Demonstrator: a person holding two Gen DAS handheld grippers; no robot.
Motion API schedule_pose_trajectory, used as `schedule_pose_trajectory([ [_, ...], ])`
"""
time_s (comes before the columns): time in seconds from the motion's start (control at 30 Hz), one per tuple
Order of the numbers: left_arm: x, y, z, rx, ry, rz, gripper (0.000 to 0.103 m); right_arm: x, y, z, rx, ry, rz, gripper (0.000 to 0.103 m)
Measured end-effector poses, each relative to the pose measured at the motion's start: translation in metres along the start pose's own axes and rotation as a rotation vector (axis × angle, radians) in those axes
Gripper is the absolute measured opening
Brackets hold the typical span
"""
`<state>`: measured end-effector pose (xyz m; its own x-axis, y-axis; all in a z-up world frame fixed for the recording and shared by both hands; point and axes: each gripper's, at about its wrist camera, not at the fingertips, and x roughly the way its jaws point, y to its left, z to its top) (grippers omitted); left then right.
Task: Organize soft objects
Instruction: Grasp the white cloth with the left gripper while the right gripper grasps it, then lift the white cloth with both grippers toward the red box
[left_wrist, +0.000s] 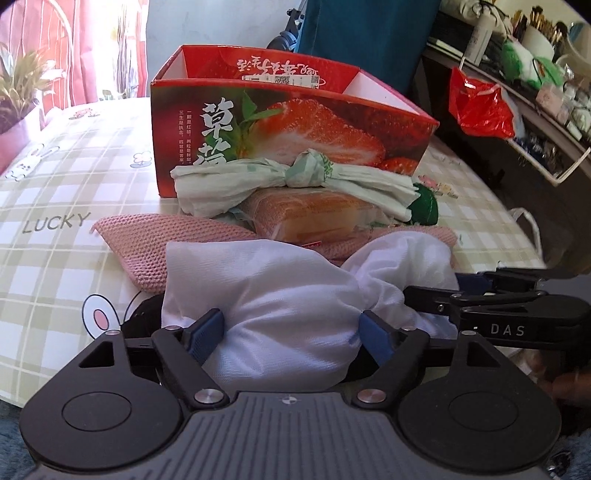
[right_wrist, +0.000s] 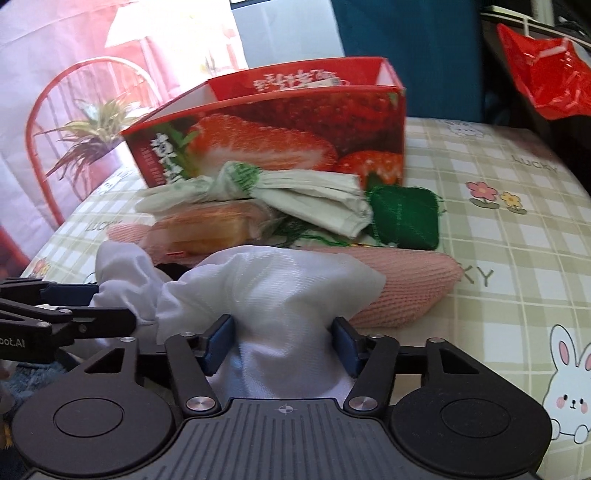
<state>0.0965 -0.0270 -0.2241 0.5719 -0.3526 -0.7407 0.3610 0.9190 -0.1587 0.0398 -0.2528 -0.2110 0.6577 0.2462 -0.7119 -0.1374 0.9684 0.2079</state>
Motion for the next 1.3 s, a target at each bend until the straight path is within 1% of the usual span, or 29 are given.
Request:
schedule_pose_trajectory([
  [0.1,0.001,0.003,0.0,-0.008,0.004,-0.001,0.082,0.0,0.003,0.0,-0.015,-0.002,0.002,0.047],
  [0.23,-0.001,0.008,-0.001,-0.033,-0.002,-0.003,0.082,0.0,-0.001,0.0,0.009,-0.007,0.009,0.043],
  [0.4,-0.006,0.014,0.0,-0.073,-0.012,-0.009,0.081,0.001,-0.001,-0.001,0.008,-0.01,0.01,0.039],
  [0.6,-0.006,0.026,-0.001,-0.144,-0.012,-0.039,0.078,0.002,-0.003,-0.001,0.019,-0.01,0.011,0.038],
  [0.77,-0.001,0.026,-0.001,-0.148,-0.008,-0.036,0.078,0.003,-0.003,-0.001,0.019,-0.01,0.011,0.038],
  [0.93,0.011,0.029,-0.002,-0.165,-0.004,-0.051,0.078,0.005,-0.003,-0.002,0.022,-0.007,0.009,0.038],
  [1.0,0.013,0.029,-0.002,-0.173,-0.006,-0.056,0.076,0.005,-0.003,-0.002,0.021,-0.006,0.007,0.038],
  [1.03,0.013,0.028,-0.002,-0.175,-0.007,-0.057,0.074,0.005,-0.002,-0.002,0.018,-0.006,0.005,0.038],
  [1.07,0.012,0.027,-0.002,-0.177,-0.009,-0.065,0.065,0.004,-0.001,-0.002,0.015,-0.007,0.006,0.036],
  [1.1,0.011,0.026,-0.002,-0.176,-0.017,-0.077,0.051,0.003,0.0,-0.002,0.012,-0.012,0.013,0.032],
  [1.13,0.009,0.024,-0.002,-0.168,-0.025,-0.088,0.045,0.001,0.0,-0.002,0.009,-0.02,0.022,0.03],
  [1.2,0.005,0.019,-0.002,-0.145,-0.039,-0.081,0.024,-0.003,0.001,-0.001,-0.002,-0.035,0.031,0.022],
  [1.3,-0.002,0.016,0.002,-0.129,-0.066,-0.074,0.014,-0.012,0.006,0.002,-0.019,-0.066,0.046,0.014],
])
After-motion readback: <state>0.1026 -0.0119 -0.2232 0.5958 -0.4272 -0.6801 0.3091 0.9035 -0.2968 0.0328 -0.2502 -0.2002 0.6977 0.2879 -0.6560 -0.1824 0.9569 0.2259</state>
